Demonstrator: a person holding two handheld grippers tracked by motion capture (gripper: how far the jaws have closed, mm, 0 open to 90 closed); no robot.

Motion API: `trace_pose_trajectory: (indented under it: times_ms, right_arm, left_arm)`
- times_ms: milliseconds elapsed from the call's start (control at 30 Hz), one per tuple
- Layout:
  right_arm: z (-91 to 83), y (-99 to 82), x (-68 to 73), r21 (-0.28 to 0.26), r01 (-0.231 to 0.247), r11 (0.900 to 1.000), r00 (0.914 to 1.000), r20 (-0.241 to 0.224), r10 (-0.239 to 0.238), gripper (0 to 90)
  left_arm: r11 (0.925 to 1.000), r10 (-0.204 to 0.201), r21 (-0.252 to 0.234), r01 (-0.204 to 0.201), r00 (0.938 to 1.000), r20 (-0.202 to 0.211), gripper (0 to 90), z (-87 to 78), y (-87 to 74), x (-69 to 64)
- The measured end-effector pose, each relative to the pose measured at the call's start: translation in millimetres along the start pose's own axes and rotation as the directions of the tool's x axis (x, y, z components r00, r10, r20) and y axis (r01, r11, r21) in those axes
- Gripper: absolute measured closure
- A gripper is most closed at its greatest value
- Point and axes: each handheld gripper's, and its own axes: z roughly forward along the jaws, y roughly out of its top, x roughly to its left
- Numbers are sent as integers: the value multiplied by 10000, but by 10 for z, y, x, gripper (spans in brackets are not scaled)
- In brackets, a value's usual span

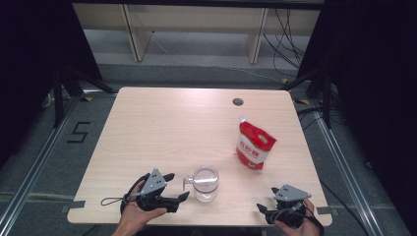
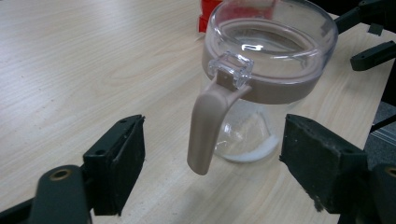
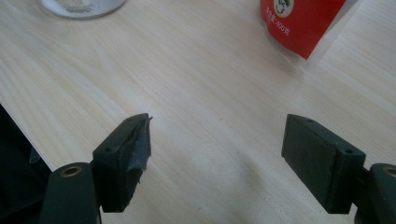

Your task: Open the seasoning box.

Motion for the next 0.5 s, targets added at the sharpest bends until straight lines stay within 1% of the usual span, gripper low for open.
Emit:
trace_pose_trajectory:
  times_ms: [33,100,133,167,233,267,300,333,367,400,433,467,500]
  right_arm:
    - [-2,3,2,-2,-24,10000,10000,-5,24,249]
    - [12,5,1,-71,91,9999,10000,-22,-91,249]
    - [13,6,2,-74,106,9999,9999,-11,-106,249]
    - [7,8,12,-4,-2,10000,10000,-21,2,249]
    - [9,10,14,-7,-1,10000,10000,-25,1,249]
    - [10,10,11,-29,51,10000,10000,35,-51,249]
    - [10,9,14,3,-1,10000,10000,25,1,250]
    - [15,9,4,-32,61,10000,10000,32,-61,249]
    - [20,8,2,-16,9,10000,10000,-30,-9,248]
    - [20,8,-6,-44,70,10000,10000,14,-70,248]
    - [21,9,-2,-41,7,10000,10000,-10,-7,248]
    - [21,9,-2,-41,7,10000,10000,-10,-7,248]
    - [26,12,-4,-41,61,10000,9999,-86,-61,248]
  left_arm:
    - [9999,148,-5,-148,9999,64,210,-8,4,18]
    - [9998,-195,-63,195,9998,71,193,-26,11,-4]
    - [9997,-215,-89,215,9998,40,193,-34,19,-12]
    - [9993,-335,-140,337,9993,175,193,-55,40,-19]
    - [9992,-357,-159,359,9993,149,194,-66,57,-28]
    - [9988,-374,-294,383,9988,307,197,-76,83,-37]
    - [9990,-356,-272,365,9988,324,205,-87,102,-43]
    - [9984,-409,-377,423,9984,387,216,-89,117,-46]
    - [9984,-416,-377,433,9981,459,224,-101,137,-46]
    - [9982,-466,-363,482,9979,442,230,-115,158,-52]
    - [9982,-466,-363,482,9979,442,242,-115,158,-52]
    - [9977,-467,-478,488,9979,445,242,-121,181,-57]
    - [9980,-296,-542,322,9984,483,267,-125,200,-51]
